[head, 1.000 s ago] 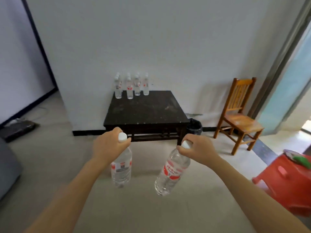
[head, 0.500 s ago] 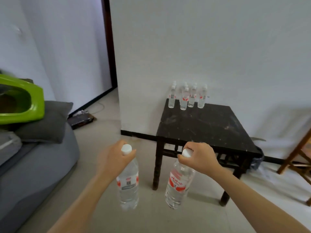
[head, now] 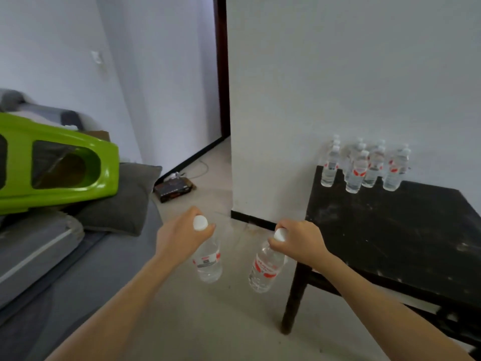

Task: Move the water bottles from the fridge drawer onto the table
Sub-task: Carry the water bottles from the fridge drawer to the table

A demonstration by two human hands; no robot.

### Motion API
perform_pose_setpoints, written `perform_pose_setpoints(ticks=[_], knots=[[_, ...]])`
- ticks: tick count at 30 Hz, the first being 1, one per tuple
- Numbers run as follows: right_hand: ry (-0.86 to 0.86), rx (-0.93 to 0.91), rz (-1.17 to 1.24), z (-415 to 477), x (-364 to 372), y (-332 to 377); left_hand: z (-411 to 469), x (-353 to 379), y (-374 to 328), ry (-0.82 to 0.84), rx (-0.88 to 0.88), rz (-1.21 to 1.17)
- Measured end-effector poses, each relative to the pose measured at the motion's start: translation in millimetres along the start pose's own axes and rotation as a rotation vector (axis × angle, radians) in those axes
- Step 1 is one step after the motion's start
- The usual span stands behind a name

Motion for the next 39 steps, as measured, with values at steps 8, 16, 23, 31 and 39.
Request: perform_pose_setpoints(ticks=[8, 16, 23, 31, 39], knots=[[0.045, 0.01, -0.079, 99.4, 49.5, -17.1, 107.1, 71.4, 41.4, 0.08, -0.018, -0.058], [-0.022, 0.201, -0.236, 223.8, 61.5, -61.1, 264.2, 156.2, 11.9, 0.179, 0.205, -0.087], [-0.146, 0.495, -0.234, 262.1, 43.9, -110.9, 351.8, 222.1, -37.8, 0.211, 0.314, -0.186], [-0.179, 0.722, -0.361, 281.8, 20.5, -195.5, 377.3, 319.6, -117.9, 0.514, 0.462, -0.288], [-0.331, 0.828, -0.305, 323.6, -18.0, -297.5, 395.8, 391.1, -241.2, 0.612, 0.693, -0.288]])
Point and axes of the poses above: each hand's wrist, its own z-axis towards the middle knuckle, its own x-axis out of the palm, y = z × x, the point moved 5 cm from there along z, towards the middle knuckle, and after that the axes turned 8 degrees about -y, right-handed, at the moved point
